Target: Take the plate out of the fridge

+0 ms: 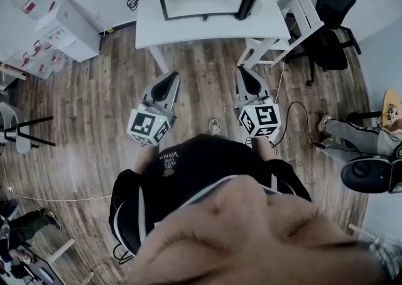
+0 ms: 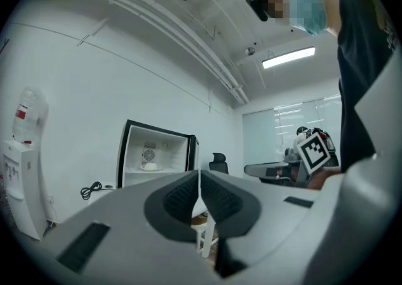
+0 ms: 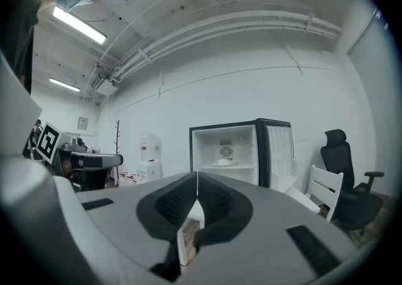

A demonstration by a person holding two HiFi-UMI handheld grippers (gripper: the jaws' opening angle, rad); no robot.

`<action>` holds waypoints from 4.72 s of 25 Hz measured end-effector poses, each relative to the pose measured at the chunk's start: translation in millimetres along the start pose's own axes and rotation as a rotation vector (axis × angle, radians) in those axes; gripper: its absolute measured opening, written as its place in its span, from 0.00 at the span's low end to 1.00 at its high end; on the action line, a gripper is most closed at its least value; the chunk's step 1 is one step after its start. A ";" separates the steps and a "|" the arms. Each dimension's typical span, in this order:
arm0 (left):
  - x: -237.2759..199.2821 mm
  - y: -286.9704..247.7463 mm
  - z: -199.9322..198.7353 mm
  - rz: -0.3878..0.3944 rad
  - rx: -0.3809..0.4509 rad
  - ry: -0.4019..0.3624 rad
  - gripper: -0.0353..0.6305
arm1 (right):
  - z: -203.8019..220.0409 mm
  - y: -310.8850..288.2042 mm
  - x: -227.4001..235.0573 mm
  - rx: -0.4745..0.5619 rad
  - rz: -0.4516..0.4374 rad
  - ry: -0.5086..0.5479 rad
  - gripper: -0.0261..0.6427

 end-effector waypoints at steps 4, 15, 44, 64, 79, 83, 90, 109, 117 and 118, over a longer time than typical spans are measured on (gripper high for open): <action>-2.9 -17.6 0.4 -0.015 -0.003 0.000 0.09 | -0.9 -13.0 17.2 0.000 -0.012 -0.006 0.06; -8.5 -66.2 1.8 -0.049 -0.019 0.005 0.09 | -1.2 -44.1 61.0 0.008 -0.049 -0.024 0.06; 3.9 -133.9 12.7 -0.194 -0.024 0.044 0.09 | -1.2 -96.6 130.3 -0.006 -0.215 -0.016 0.06; -50.2 -172.4 1.3 -0.131 0.005 0.057 0.09 | -10.0 -155.3 128.5 -0.010 -0.189 -0.020 0.06; -121.4 -219.5 -5.6 -0.041 0.002 0.054 0.09 | -20.5 -226.5 130.9 -0.015 -0.114 -0.008 0.06; -139.5 -230.8 -6.0 -0.014 0.002 0.064 0.09 | -22.9 -243.6 131.6 -0.018 -0.089 -0.008 0.06; -173.3 -245.7 -5.9 0.026 -0.011 0.073 0.09 | -27.6 -275.6 126.4 -0.022 -0.063 -0.015 0.06; -227.0 -269.9 -0.6 0.150 -0.042 0.073 0.09 | -23.9 -318.3 111.8 -0.018 0.039 -0.049 0.06; -232.1 -284.8 0.9 0.131 -0.048 0.105 0.09 | -27.7 -329.3 119.2 -0.011 0.021 -0.040 0.06; -232.1 -287.6 0.1 0.125 -0.045 0.106 0.09 | -28.9 -331.1 122.2 -0.010 0.016 -0.039 0.06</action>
Point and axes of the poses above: the fingertips, and each gripper's own axes: y backward along the fingers, x to its right, z out of its underside, the point moved 5 cm from there along y, backward along the fingers, and after that the axes turned 3 degrees about -x, right-handed, at the moved point
